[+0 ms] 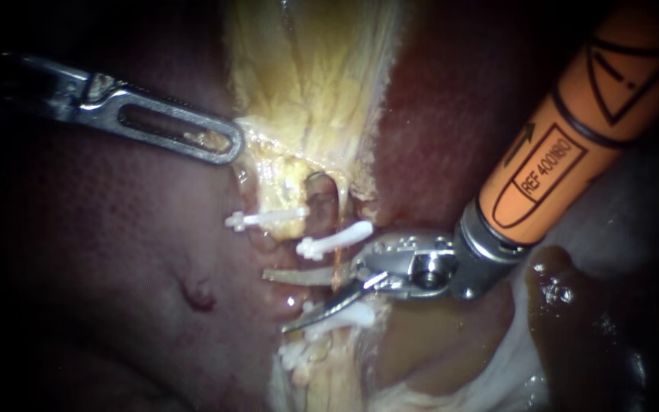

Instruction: Go to the cutting position right tube

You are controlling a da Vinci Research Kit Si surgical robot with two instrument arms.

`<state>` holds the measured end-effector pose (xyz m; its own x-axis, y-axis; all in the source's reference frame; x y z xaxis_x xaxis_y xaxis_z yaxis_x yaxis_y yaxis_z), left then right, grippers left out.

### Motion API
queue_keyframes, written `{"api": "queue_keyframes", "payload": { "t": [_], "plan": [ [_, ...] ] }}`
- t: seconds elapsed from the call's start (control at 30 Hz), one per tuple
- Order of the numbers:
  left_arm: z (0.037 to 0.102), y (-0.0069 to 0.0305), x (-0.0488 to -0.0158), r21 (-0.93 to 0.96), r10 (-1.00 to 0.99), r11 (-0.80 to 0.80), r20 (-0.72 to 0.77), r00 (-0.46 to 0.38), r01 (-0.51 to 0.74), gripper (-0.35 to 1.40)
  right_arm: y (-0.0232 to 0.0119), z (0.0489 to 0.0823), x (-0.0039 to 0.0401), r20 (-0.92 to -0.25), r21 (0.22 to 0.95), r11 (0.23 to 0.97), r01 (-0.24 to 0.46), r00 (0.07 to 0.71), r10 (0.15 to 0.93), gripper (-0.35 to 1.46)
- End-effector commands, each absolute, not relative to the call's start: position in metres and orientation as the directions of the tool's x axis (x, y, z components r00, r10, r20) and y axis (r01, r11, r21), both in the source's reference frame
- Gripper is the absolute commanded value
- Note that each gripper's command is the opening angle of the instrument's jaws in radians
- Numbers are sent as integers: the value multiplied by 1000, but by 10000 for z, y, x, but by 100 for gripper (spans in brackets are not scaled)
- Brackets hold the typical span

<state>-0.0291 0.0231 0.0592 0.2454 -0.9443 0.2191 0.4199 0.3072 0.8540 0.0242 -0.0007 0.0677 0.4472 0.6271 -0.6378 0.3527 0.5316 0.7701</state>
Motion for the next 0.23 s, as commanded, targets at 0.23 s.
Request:
{"api": "queue_keyframes", "payload": {
  "t": [0.23],
  "plan": [
    [592, 231, -291, 854, -944, 307, 219, 245, 419, -35, -7, 678, 242, -638, 770, 532, 352, 447, 627, 140]
  ]
}}
